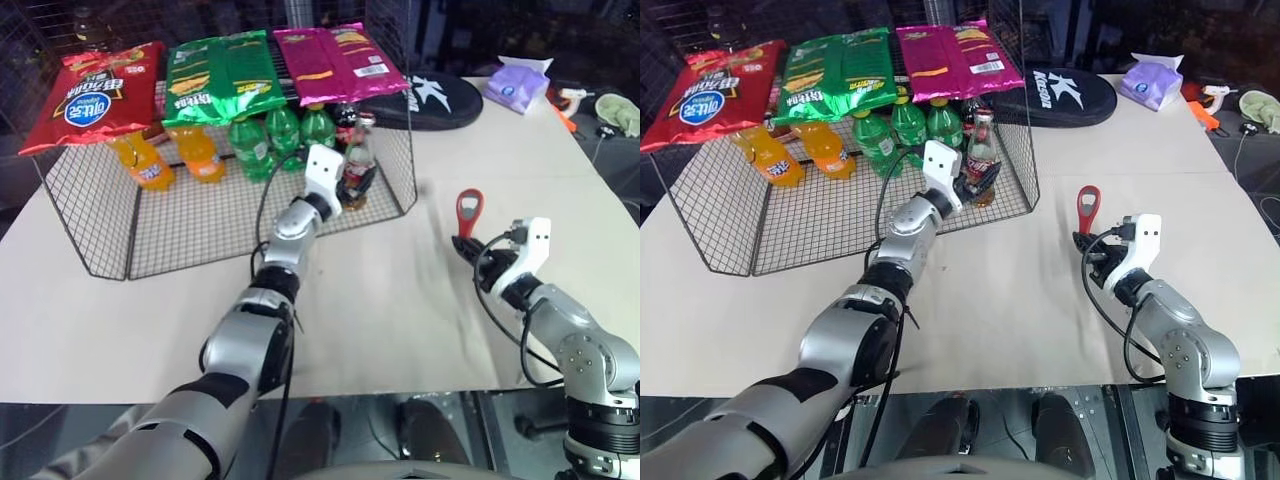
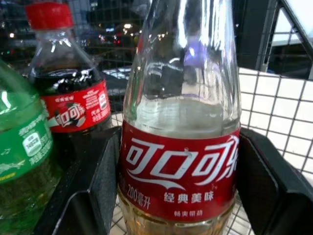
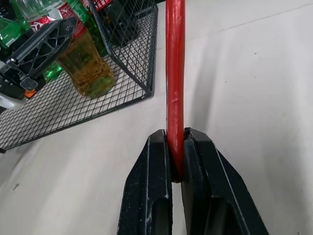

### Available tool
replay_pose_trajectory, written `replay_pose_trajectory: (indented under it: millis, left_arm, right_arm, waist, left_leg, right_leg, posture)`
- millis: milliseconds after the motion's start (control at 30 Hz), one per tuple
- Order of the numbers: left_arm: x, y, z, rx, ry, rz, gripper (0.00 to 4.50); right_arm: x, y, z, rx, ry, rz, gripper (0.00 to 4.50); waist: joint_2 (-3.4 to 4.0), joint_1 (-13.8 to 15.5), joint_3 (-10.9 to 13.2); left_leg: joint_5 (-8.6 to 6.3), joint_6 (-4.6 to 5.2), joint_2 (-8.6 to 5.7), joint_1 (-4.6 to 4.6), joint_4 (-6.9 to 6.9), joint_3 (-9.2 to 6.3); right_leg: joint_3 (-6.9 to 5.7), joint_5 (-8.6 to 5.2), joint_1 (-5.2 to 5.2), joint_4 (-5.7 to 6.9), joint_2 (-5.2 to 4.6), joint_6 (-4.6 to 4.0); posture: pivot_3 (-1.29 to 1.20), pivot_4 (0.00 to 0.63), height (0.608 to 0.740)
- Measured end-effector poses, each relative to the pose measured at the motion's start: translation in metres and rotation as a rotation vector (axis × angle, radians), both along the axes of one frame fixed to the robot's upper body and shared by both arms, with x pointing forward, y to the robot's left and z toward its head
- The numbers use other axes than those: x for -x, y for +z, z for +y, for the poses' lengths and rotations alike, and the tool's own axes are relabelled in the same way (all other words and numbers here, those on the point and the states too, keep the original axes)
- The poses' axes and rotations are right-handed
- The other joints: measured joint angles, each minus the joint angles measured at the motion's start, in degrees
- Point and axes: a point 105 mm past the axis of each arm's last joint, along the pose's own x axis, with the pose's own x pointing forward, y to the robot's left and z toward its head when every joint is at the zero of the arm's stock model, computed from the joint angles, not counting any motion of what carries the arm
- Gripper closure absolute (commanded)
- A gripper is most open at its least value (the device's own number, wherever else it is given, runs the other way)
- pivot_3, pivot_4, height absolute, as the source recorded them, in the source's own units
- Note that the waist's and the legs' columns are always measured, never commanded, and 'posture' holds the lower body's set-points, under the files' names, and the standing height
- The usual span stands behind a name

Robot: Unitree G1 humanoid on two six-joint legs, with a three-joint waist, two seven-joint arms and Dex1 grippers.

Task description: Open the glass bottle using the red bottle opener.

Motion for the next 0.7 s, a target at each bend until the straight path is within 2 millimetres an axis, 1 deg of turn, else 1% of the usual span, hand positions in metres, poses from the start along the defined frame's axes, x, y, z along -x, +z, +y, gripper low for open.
replay_pose_trajectory:
  millis: [167,267,367,400,533,633,700]
  left_arm:
    - [0.0,-0.001,0.0,-0.029,0.022,-0.014,1.8]
    - [0.001,-0.003,0.006,-0.043,0.032,-0.025,1.8]
    - [0.007,-0.002,0.017,-0.041,0.007,-0.032,1.8]
    - [0.007,-0.002,0.018,-0.041,0.003,-0.031,1.8]
    - [0.017,-0.001,0.027,-0.018,-0.037,-0.001,1.8]
    - [0.036,-0.001,0.041,-0.025,-0.039,0.015,1.8]
    - [0.042,-0.003,0.047,-0.029,-0.038,0.032,1.8]
  right_arm:
    - [0.0,0.0,0.001,0.002,-0.001,-0.007,4.5]
    - [0.0,-0.001,0.003,0.003,0.006,-0.004,4.5]
    - [0.0,-0.002,0.006,-0.004,0.012,-0.001,4.5]
    - [0.0,-0.002,0.006,-0.004,0.012,0.0,4.5]
    - [0.001,-0.003,0.007,-0.002,0.013,0.004,4.5]
    - [0.002,-0.005,0.007,-0.003,0.017,0.009,4.5]
    - [0.002,-0.006,0.007,-0.002,0.016,0.011,4.5]
  waist:
    - [0.0,-0.01,0.0]
    - [0.0,-0.37,0.0]
    - [0.0,-1.32,0.0]
    - [0.0,-1.37,0.0]
    - [0.01,-1.44,0.0]
    - [0.01,-1.59,0.0]
    - [0.01,-1.36,0.0]
  left_leg:
    - [0.0,0.0,0.0,0.03,0.11,0.02]
    - [0.0,0.0,0.01,0.1,0.14,0.08]
    - [0.0,0.0,0.05,0.09,0.18,0.1]
    - [0.0,0.0,0.05,0.08,0.18,0.1]
    - [0.0,0.0,0.07,0.02,0.21,0.1]
    - [-0.01,0.0,0.12,0.02,0.21,0.14]
    - [0.0,0.0,0.13,0.03,0.22,0.13]
  right_leg:
    - [0.02,0.0,0.0,0.14,0.01,0.0]
    - [0.1,0.0,0.01,0.28,0.02,0.0]
    - [0.13,-0.01,-0.02,0.36,0.02,0.0]
    - [0.14,-0.01,-0.03,0.36,0.02,0.0]
    - [0.15,-0.01,-0.1,0.38,0.01,0.0]
    - [0.23,-0.01,-0.15,0.4,0.02,0.0]
    - [0.21,-0.01,-0.15,0.4,0.03,0.0]
  posture:
    - [0.0,0.15,0.74]
    - [0.0,0.15,0.74]
    - [0.0,0.15,0.74]
    - [0.0,0.15,0.74]
    - [0.0,0.15,0.74]
    - [0.0,0.15,0.74]
    - [0.0,0.15,0.74]
